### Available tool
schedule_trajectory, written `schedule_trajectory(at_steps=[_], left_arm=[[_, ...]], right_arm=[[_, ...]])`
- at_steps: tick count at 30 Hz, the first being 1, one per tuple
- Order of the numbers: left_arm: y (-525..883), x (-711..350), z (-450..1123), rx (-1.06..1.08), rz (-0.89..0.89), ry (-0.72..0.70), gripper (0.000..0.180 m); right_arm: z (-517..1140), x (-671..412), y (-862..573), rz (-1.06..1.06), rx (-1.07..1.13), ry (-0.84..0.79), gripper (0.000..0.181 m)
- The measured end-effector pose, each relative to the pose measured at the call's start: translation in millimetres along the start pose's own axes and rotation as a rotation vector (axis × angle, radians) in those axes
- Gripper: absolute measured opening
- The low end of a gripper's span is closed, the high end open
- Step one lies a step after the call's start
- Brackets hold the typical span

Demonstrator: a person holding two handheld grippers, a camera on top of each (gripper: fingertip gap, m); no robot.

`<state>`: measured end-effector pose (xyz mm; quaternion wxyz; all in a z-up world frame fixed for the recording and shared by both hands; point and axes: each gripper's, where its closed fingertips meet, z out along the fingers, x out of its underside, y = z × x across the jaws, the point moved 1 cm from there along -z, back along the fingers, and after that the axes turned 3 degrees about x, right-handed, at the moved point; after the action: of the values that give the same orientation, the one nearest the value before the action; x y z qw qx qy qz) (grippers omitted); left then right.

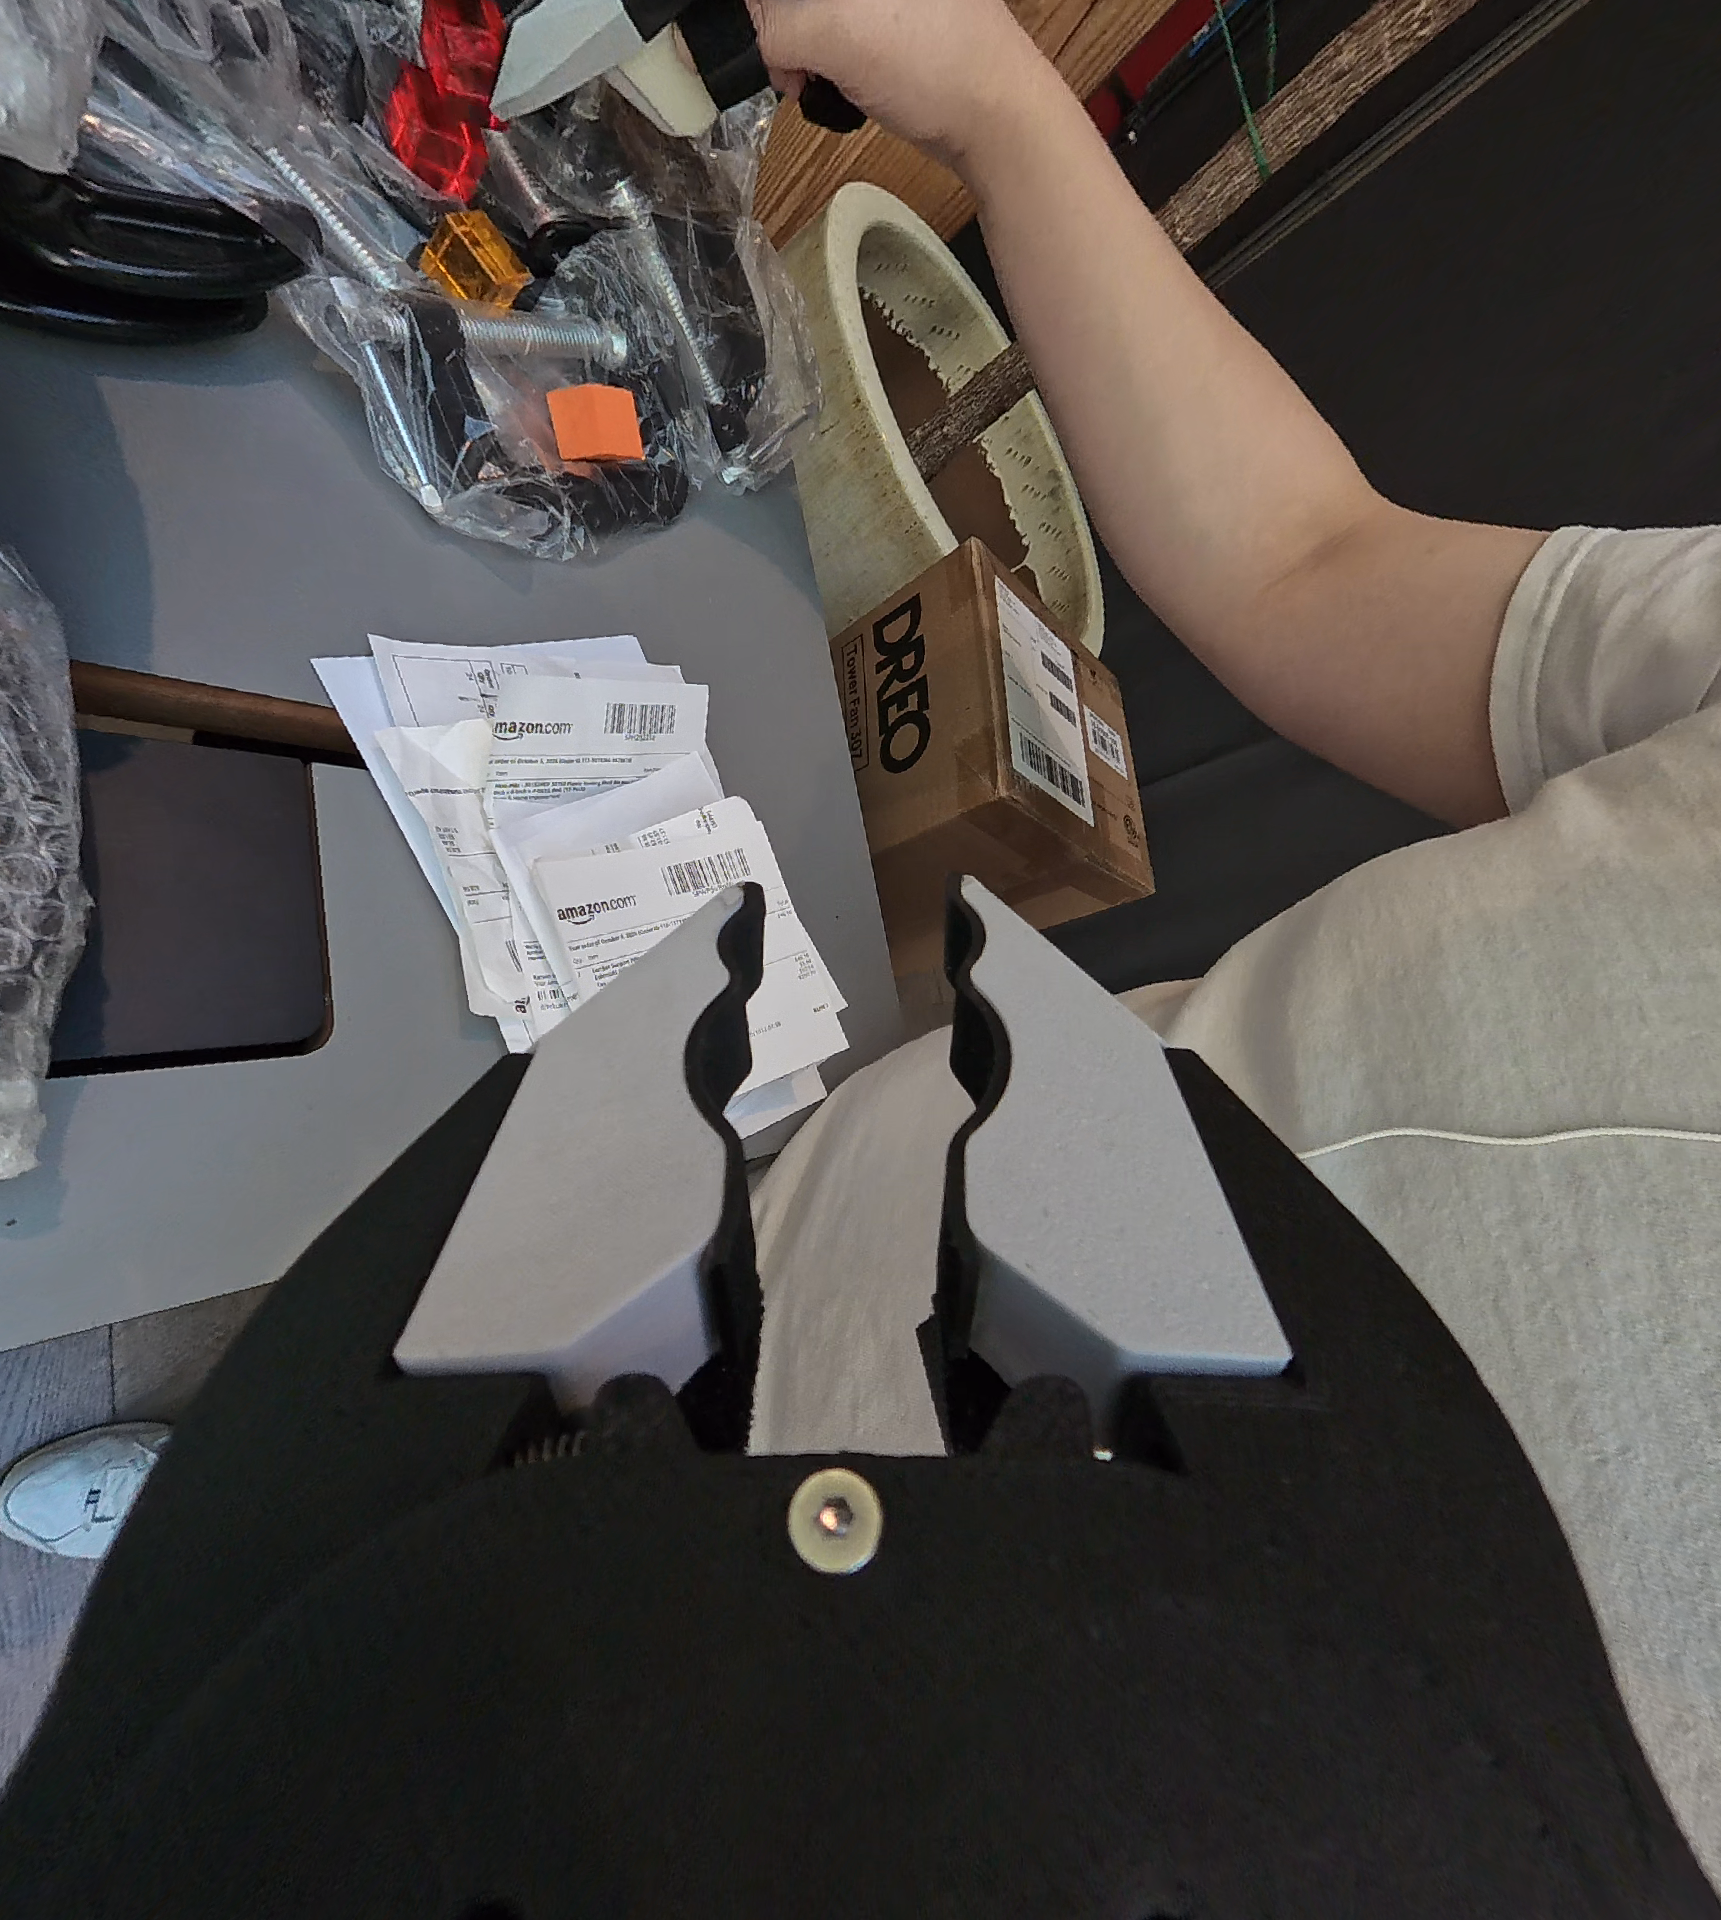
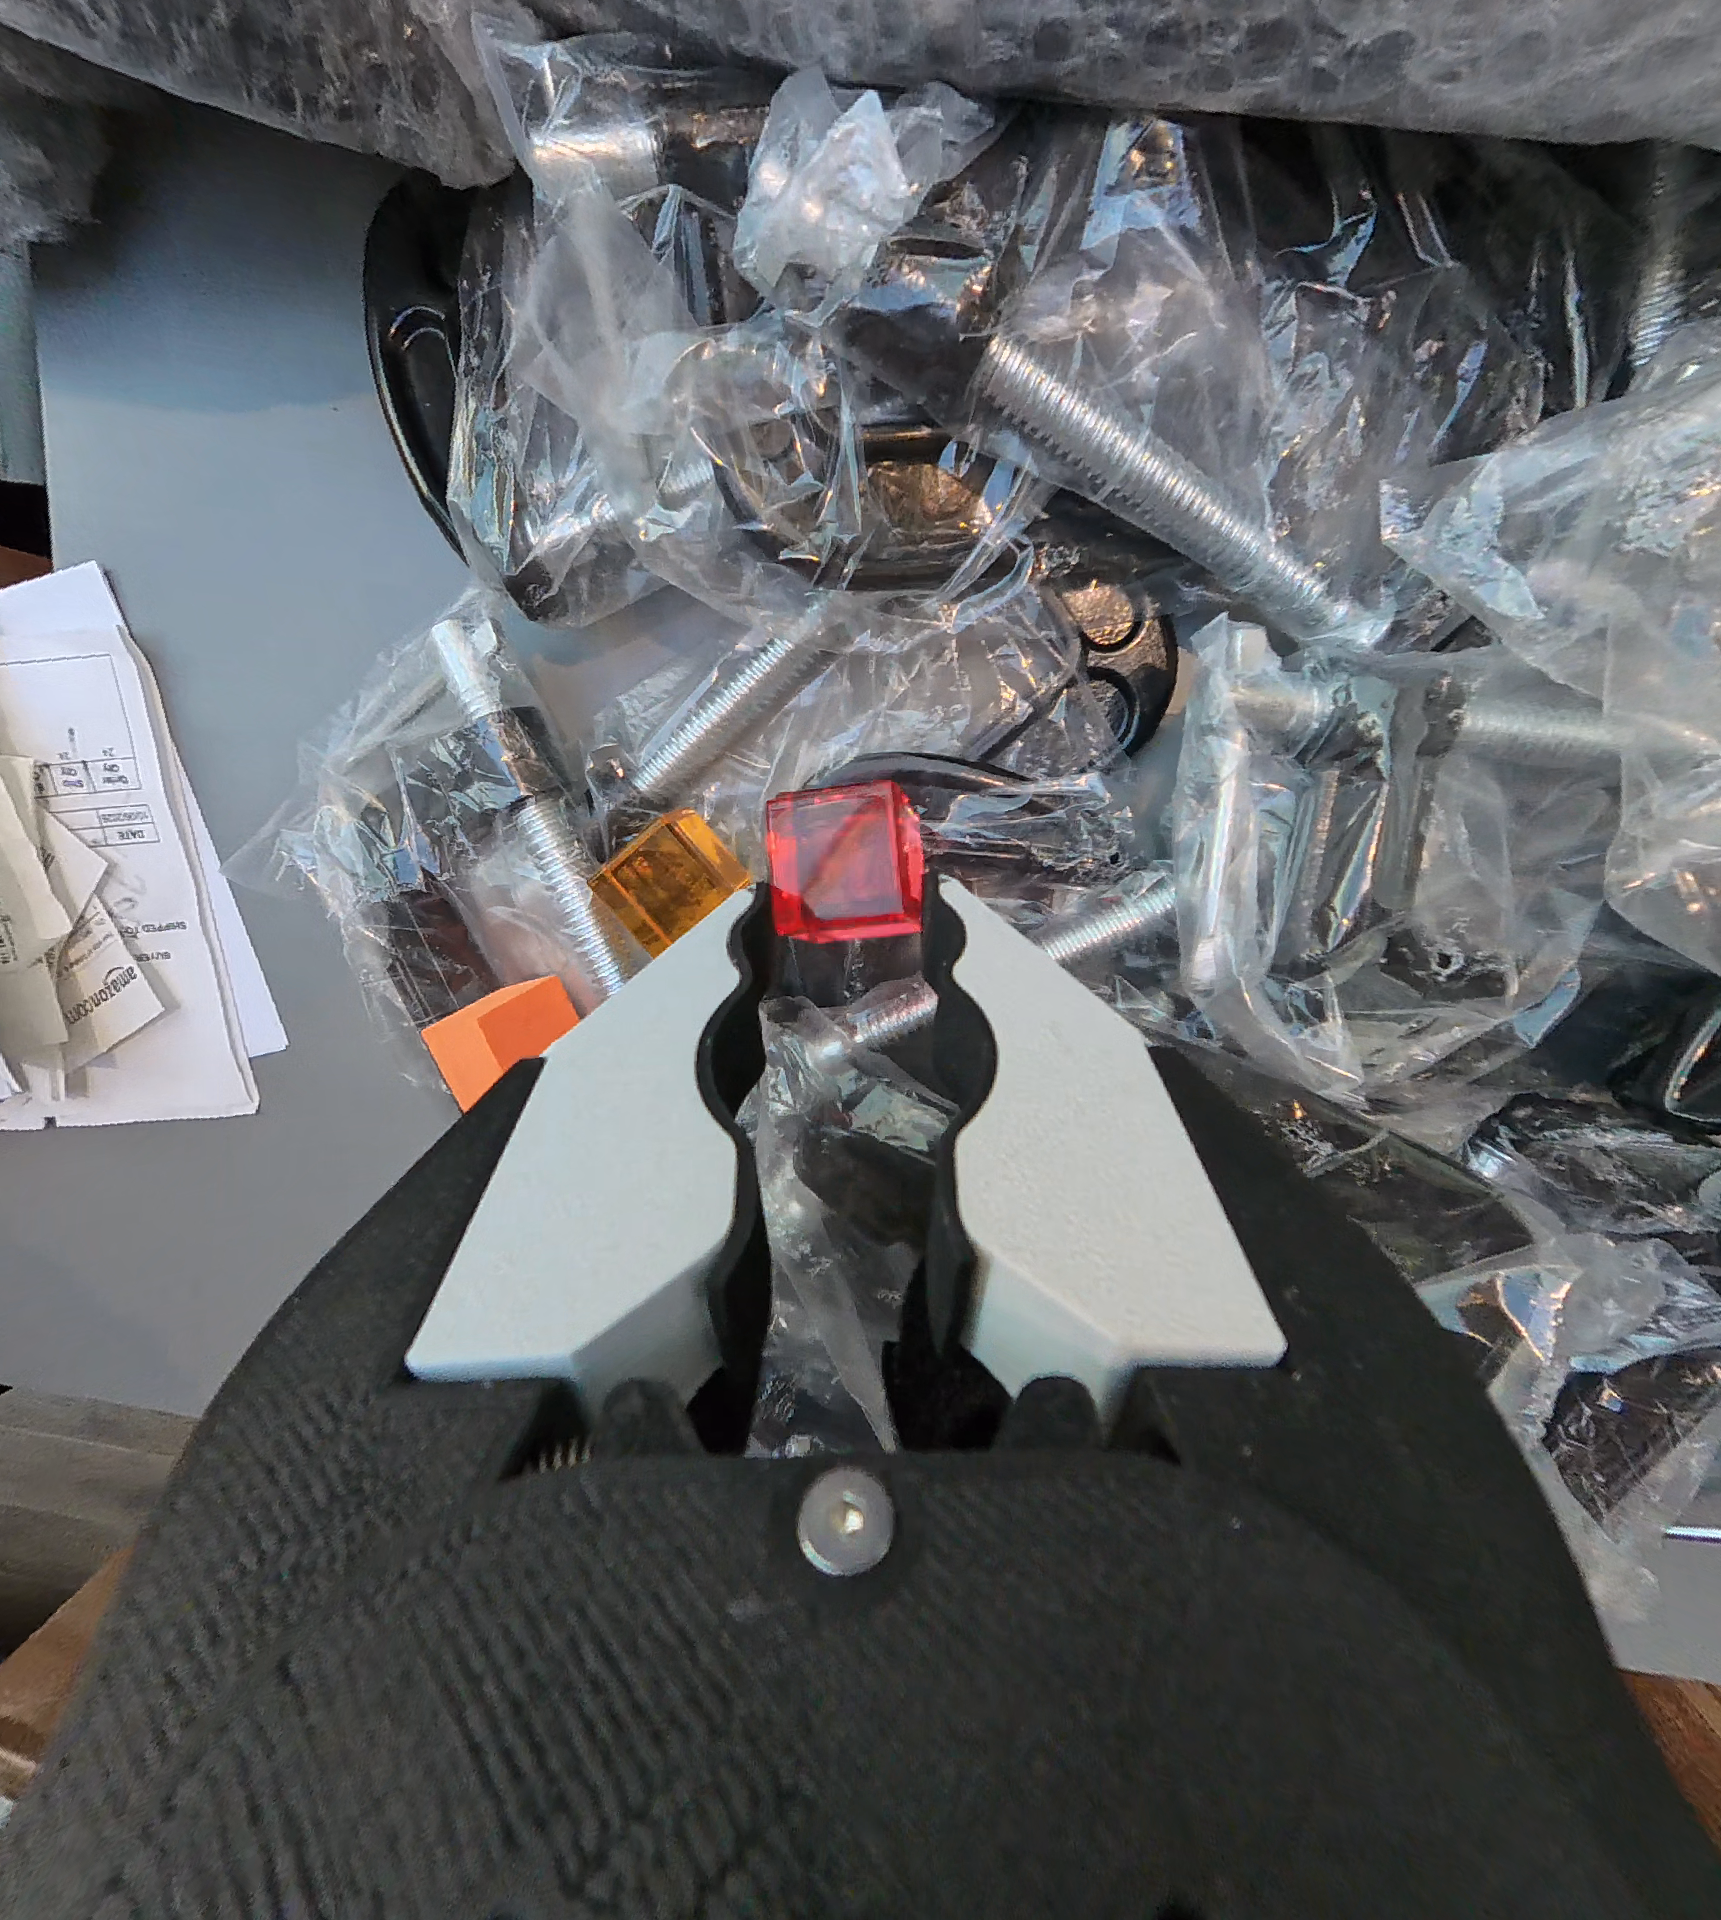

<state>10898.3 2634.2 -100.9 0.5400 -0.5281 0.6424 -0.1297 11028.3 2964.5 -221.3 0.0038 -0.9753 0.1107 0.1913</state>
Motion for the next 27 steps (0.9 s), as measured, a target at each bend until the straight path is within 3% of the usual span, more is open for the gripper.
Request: schedule_trajectory(at_steps=[8, 14, 21, 27], left_arm=[[1, -1, 2, 0.004, -0.002, 0.003, 0.033], [1, -2, 4, 0.008, -0.005, 0.006, 0.033], [0, -3, 7, 0.012, 0.0, 0.015, 0.033], [-1, -3, 8, 0.016, 0.002, 0.02, 0.033]], right_arm=[[3, 2, -1, 0.027, -0.013, -0.008, 0.028], [2, 1, -1, 0.033, -0.007, -0.023, 0.043], [-2, 3, 0, 0.011, 0.013, -0.017, 0.039], [-7, 3, 3, -0.009, 0.049, -0.025, 0.047]])
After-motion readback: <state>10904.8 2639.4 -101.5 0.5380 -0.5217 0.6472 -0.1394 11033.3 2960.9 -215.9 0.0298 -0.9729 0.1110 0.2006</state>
